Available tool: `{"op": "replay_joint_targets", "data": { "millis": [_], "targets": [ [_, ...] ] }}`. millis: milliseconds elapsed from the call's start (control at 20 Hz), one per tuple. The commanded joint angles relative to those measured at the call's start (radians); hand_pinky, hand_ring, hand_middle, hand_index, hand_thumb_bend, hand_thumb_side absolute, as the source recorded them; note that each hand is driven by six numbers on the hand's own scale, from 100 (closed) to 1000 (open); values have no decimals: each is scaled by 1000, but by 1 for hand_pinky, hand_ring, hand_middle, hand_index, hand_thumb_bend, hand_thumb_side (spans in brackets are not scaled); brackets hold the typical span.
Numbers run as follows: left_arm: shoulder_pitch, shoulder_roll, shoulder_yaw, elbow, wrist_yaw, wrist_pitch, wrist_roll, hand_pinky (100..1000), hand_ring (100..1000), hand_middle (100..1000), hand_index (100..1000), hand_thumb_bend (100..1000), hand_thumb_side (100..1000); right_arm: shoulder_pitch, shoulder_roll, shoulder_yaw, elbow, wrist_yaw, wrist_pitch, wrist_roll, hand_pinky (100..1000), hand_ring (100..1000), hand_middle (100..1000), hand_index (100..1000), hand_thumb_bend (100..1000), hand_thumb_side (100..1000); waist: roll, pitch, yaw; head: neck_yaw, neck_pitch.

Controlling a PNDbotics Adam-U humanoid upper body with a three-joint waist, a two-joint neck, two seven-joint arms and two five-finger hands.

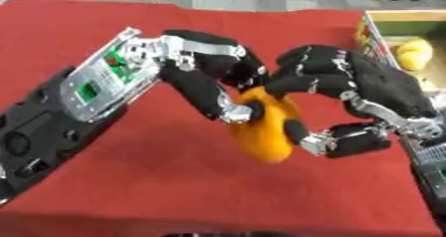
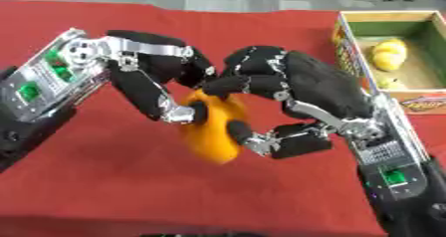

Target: Pick up the objects with one hand, pass them to the other hand, and then place them into the box on the other side of the table.

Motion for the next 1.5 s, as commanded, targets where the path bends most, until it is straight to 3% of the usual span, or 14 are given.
{"op": "replay_joint_targets", "data": {
  "millis": [50, 950, 1500],
  "targets": [
    [-21, 10, 37, -33, 21, 1, 7, 804, 570, 459, 576, 100, 129, -13, -15, -5, -5, 4, -4, 20, 800, 711, 601, 856, 100, 198, 2, -31, 1, 0, -2],
    [-25, 66, 77, -105, 120, 15, 9, 809, 570, 458, 575, 100, 132, -15, -27, -15, -12, 151, -27, -28, 801, 729, 643, 912, 100, 206, 12, -38, -2, -2, -2],
    [-25, 62, 94, -104, 131, 5, 33, 812, 570, 457, 574, 100, 136, -15, -24, -10, -3, 172, -33, -44, 803, 737, 668, 956, 100, 205, 13, -37, -2, -5, -2]
  ]
}}
